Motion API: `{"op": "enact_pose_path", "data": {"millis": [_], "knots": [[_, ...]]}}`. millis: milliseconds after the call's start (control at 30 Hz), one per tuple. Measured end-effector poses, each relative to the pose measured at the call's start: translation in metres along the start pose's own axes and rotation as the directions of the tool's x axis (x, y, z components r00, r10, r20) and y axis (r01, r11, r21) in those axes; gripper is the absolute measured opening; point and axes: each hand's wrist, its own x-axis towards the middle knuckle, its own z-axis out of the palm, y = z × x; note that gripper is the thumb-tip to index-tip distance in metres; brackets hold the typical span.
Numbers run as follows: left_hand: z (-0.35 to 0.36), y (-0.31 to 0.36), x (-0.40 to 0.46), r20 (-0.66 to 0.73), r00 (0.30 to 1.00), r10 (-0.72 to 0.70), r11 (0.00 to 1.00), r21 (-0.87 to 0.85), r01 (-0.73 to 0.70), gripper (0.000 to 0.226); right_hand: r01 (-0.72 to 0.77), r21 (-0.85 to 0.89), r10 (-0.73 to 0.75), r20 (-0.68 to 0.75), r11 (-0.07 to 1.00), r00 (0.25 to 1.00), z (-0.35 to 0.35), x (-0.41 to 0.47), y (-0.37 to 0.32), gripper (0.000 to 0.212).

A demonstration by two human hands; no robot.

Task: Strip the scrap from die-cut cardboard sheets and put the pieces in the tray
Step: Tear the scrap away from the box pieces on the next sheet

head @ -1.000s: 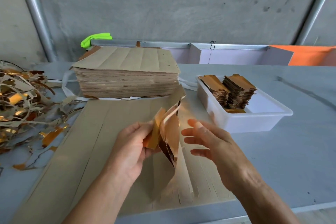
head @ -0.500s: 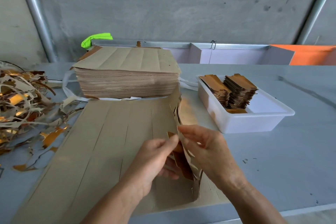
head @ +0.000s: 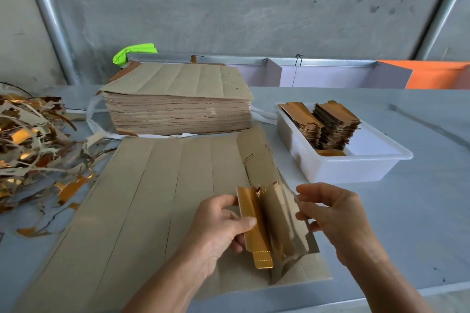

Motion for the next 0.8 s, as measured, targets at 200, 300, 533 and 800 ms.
{"op": "enact_pose_path", "data": {"millis": [200, 300, 533, 800], "knots": [[0.007, 0.0, -0.007, 0.029, 0.994, 0.103, 0.984, -0.151, -0.098, 0.016, 0.056, -0.212, -0.045, 0.056, 0.976, 0.997, -0.005, 0.005, 0.006, 0.032], [-0.002, 0.003, -0.01, 0.005, 0.978, 0.208, 0.947, -0.252, -0.2, 0.019, 0.043, -0.303, -0.026, 0.061, 0.952, 0.998, -0.004, 0.01, 0.004, 0.037], [-0.038, 0.009, -0.01, -0.229, 0.942, 0.246, 0.792, -0.513, -0.332, 0.014, 0.113, -0.483, -0.042, 0.154, 0.868, 0.987, 0.008, 0.013, 0.004, 0.024], [-0.064, 0.017, -0.001, -0.384, 0.914, 0.133, 0.678, -0.637, -0.367, 0.019, 0.117, -0.88, -0.07, 0.095, 0.46, 0.993, 0.002, 0.012, -0.006, 0.032]]}}
